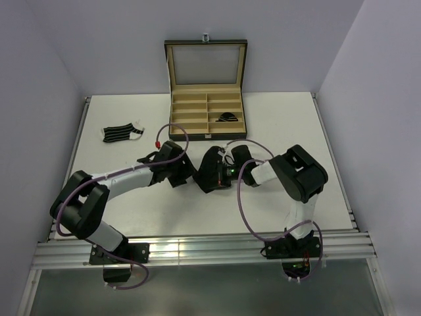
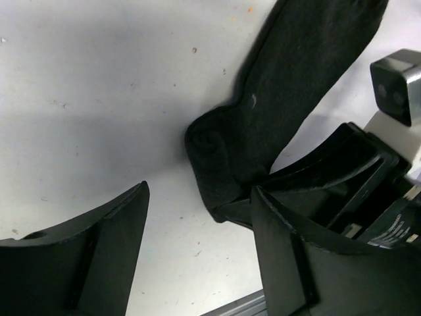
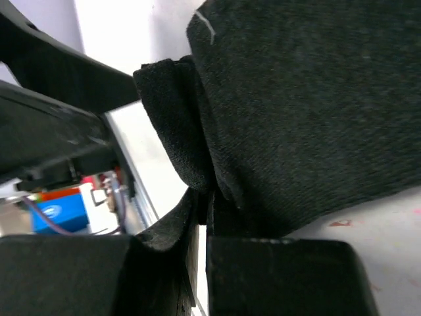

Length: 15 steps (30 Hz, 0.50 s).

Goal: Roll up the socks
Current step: Roll the sock at the center of the board.

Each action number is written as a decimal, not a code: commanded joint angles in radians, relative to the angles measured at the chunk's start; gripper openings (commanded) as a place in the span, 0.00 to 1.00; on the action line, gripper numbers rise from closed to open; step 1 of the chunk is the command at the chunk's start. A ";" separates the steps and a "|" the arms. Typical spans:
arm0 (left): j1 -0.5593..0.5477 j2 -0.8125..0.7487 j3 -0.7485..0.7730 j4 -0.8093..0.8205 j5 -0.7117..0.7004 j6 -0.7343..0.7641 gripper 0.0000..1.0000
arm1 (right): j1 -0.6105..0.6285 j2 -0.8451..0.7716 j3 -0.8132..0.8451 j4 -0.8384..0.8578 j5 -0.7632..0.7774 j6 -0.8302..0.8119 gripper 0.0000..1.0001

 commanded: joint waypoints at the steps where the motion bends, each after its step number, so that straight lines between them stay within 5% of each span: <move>1: -0.008 0.008 -0.031 0.060 0.006 -0.029 0.67 | -0.026 0.045 -0.033 0.116 -0.066 0.101 0.00; 15: -0.028 0.022 -0.058 0.115 -0.037 -0.002 0.58 | -0.071 0.111 -0.023 0.141 -0.112 0.156 0.00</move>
